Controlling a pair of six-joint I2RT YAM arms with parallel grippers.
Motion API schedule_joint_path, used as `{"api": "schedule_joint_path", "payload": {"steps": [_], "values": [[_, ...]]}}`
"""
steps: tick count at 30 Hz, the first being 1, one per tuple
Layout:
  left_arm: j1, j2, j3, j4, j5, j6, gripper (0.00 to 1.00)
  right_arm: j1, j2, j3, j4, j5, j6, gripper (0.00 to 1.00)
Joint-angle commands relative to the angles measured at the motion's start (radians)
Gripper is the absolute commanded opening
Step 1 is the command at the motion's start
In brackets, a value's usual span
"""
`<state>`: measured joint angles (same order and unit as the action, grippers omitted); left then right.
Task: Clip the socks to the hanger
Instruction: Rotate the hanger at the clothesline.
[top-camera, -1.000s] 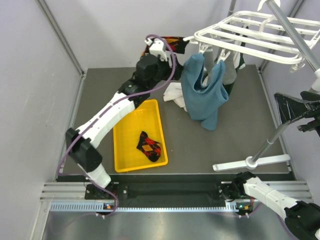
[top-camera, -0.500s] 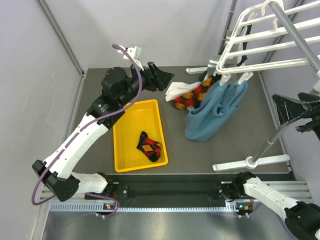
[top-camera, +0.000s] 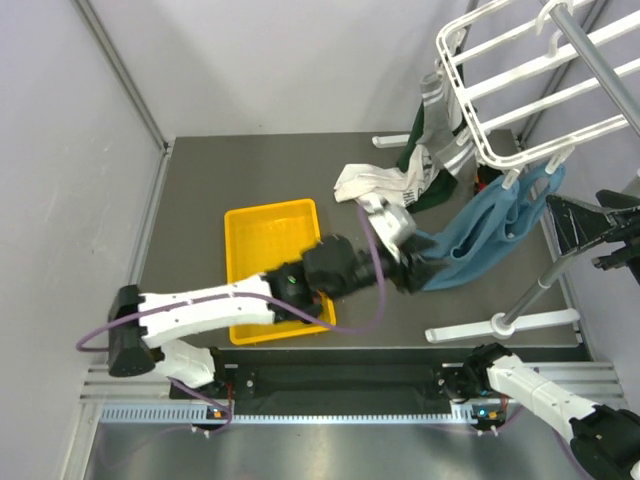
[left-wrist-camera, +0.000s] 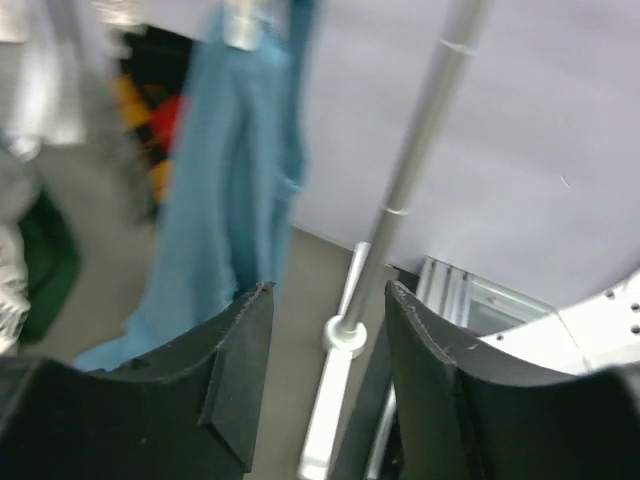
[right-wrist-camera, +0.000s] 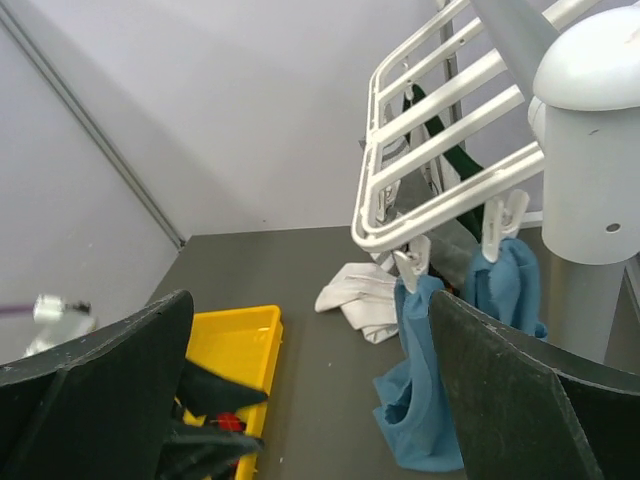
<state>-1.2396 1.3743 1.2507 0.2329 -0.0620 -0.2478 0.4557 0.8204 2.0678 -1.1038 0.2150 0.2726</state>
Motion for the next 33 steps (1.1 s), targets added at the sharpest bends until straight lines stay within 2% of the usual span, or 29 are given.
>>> {"api": "schedule_joint_path", "payload": {"steps": [1,3,6,8,10,20,22,23,26,27,30,33], "values": [[-0.107,0.127,-0.033,0.301,-0.194,0.212,0.48,0.009,-0.004,-0.008,0.007,0.0,-0.003,1.0],[-0.129,0.259,0.047,0.275,-0.194,0.212,0.38,0.009,-0.007,-0.006,0.004,0.001,-0.007,1.0],[-0.144,0.417,0.121,0.252,-0.196,0.231,0.3,0.009,-0.009,-0.006,0.002,0.014,-0.013,1.0],[-0.149,0.478,0.168,0.258,-0.193,0.234,0.21,0.009,-0.012,-0.011,-0.001,0.02,-0.015,0.99],[-0.149,0.551,0.2,0.275,-0.187,0.232,0.17,0.009,-0.017,-0.018,0.002,0.021,-0.016,1.0],[-0.147,0.753,0.286,0.382,-0.211,0.317,0.15,0.011,-0.007,-0.058,0.024,0.021,-0.035,1.0],[-0.146,0.775,0.273,0.427,-0.202,0.308,0.1,0.009,-0.006,-0.061,0.025,0.026,-0.033,1.0],[-0.144,0.784,0.271,0.431,-0.178,0.303,0.05,0.009,-0.006,-0.063,0.025,0.027,-0.033,1.0],[-0.135,0.799,0.263,0.445,-0.112,0.259,0.01,0.009,-0.01,-0.08,0.032,0.029,-0.032,1.0],[-0.12,0.805,0.262,0.451,-0.049,0.204,0.0,0.009,-0.013,-0.083,0.033,0.027,-0.03,1.0],[-0.08,0.827,0.271,0.457,0.052,0.113,0.0,0.009,-0.013,-0.094,0.039,0.029,-0.029,1.0],[-0.052,0.848,0.282,0.454,0.094,0.064,0.0,0.009,-0.013,-0.104,0.047,0.026,-0.029,1.0]]}}
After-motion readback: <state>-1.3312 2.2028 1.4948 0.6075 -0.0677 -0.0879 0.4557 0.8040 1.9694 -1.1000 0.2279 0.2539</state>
